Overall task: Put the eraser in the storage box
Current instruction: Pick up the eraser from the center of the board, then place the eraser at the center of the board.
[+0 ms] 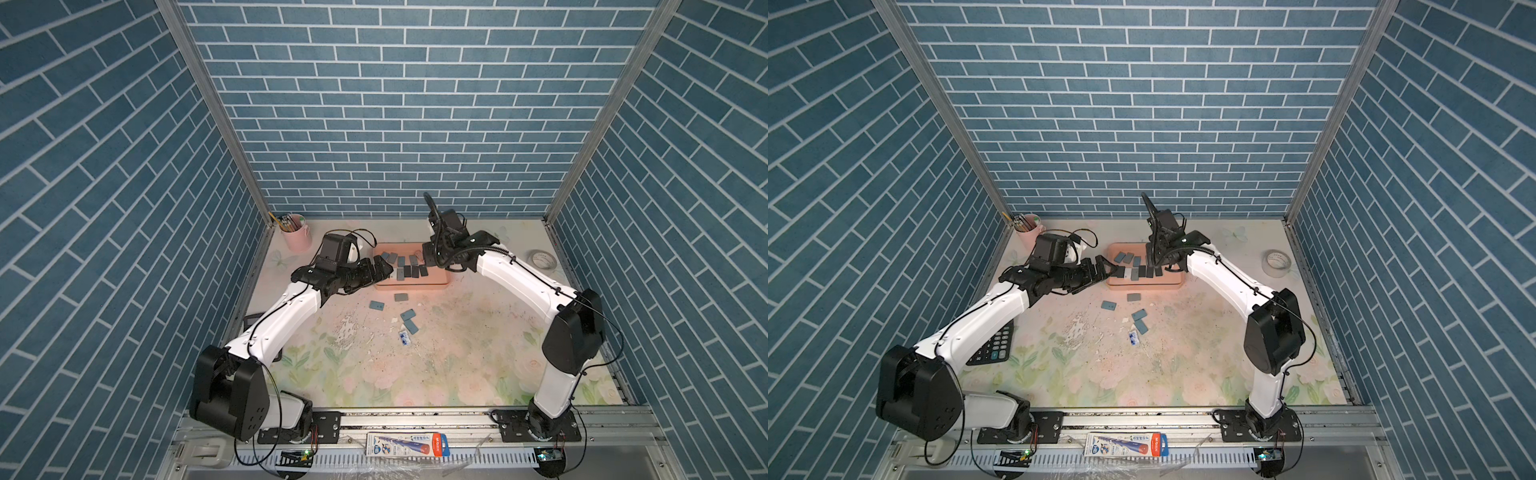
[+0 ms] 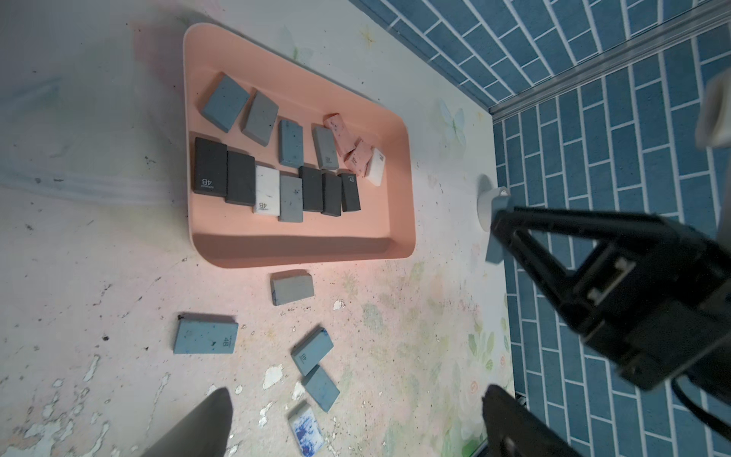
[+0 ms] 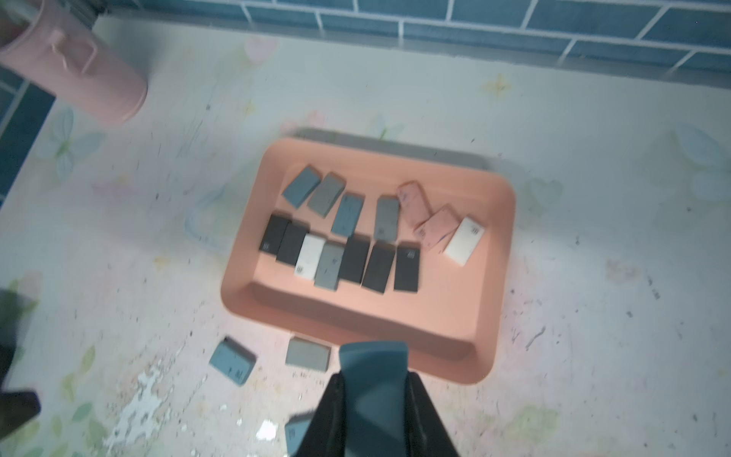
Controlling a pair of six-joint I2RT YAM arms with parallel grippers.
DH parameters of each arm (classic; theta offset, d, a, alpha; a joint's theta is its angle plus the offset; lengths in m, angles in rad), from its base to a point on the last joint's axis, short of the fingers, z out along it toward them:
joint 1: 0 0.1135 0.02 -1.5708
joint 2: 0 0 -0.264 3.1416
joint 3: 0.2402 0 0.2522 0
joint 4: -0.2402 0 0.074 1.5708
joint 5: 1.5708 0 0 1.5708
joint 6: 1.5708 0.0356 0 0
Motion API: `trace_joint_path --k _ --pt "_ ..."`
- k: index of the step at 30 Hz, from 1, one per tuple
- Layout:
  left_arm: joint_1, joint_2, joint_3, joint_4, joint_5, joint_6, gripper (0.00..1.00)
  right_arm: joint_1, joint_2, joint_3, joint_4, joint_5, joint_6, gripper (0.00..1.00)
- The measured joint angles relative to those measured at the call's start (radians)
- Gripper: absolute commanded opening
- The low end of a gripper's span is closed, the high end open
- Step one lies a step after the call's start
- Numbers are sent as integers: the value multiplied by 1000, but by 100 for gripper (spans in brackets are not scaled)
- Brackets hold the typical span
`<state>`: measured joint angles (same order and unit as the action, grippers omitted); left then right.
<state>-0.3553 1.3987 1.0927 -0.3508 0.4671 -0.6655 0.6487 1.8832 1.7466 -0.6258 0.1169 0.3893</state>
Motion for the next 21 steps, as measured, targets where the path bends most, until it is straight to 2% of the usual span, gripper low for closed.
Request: trace_joint_path --k 4,9,13,21 --pt "-6 24 8 16 3 -2 100 -57 164 102 -20 3 -1 19" --pt "-7 29 8 14 6 0 100 -75 341 130 -62 -2 -2 19" --pt "-7 37 6 18 10 0 100 -82 404 134 -86 -8 -2 20" --pt "-8 62 5 26 14 0 100 -92 429 159 -86 -31 -2 21"
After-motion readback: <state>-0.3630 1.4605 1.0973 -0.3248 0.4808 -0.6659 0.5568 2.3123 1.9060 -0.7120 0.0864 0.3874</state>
